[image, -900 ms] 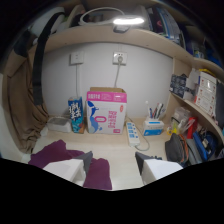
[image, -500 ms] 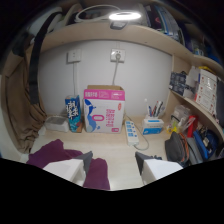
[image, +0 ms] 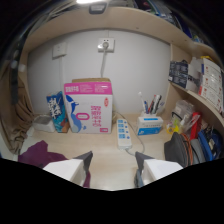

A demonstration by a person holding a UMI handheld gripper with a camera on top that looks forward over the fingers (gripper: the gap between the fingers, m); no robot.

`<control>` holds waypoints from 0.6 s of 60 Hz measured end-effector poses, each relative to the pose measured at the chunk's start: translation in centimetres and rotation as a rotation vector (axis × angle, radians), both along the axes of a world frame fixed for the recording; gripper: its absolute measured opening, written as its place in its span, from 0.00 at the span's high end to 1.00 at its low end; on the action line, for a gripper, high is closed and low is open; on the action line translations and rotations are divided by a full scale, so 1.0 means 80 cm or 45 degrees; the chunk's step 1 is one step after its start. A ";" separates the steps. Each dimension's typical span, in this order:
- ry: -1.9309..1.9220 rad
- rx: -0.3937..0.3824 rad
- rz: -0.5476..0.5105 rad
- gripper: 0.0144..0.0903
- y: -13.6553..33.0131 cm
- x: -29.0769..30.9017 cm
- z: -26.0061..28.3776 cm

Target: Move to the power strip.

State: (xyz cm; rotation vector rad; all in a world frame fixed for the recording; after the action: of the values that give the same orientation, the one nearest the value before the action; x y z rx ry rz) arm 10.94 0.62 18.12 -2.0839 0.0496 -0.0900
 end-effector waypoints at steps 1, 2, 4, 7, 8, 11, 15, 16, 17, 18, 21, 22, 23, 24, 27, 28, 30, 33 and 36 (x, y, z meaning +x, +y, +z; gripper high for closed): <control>0.000 0.001 0.000 0.04 0.005 0.004 -0.002; -0.001 0.001 -0.001 0.04 0.011 0.009 -0.004; -0.005 0.001 -0.004 0.04 0.022 0.019 -0.008; -0.005 0.005 0.002 0.04 0.040 0.031 -0.014; -0.005 0.005 0.003 0.04 0.046 0.035 -0.016; 0.000 0.012 0.009 0.04 0.067 0.045 -0.022; 0.008 0.012 0.020 0.04 0.093 0.059 -0.031; 0.011 0.011 0.024 0.04 0.100 0.062 -0.034; 0.013 0.011 0.026 0.04 0.107 0.065 -0.036; 0.013 0.010 0.029 0.04 0.114 0.068 -0.039; 0.022 0.008 0.044 0.04 0.134 0.074 -0.047; 0.026 0.007 0.049 0.04 0.141 0.076 -0.050; 0.026 0.005 0.052 0.04 0.147 0.078 -0.053; 0.027 0.003 0.054 0.04 0.153 0.081 -0.055; 0.028 -0.003 0.065 0.05 0.171 0.086 -0.064; 0.027 -0.008 0.064 0.04 0.177 0.089 -0.068; 0.029 -0.012 0.065 0.04 0.187 0.092 -0.074; 0.029 -0.024 0.073 0.05 0.202 0.096 -0.084; 0.026 -0.031 0.074 0.05 0.215 0.100 -0.092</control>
State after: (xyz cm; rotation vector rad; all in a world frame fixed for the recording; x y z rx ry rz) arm 18.94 17.84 10.75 -2.1091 0.0007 -0.0341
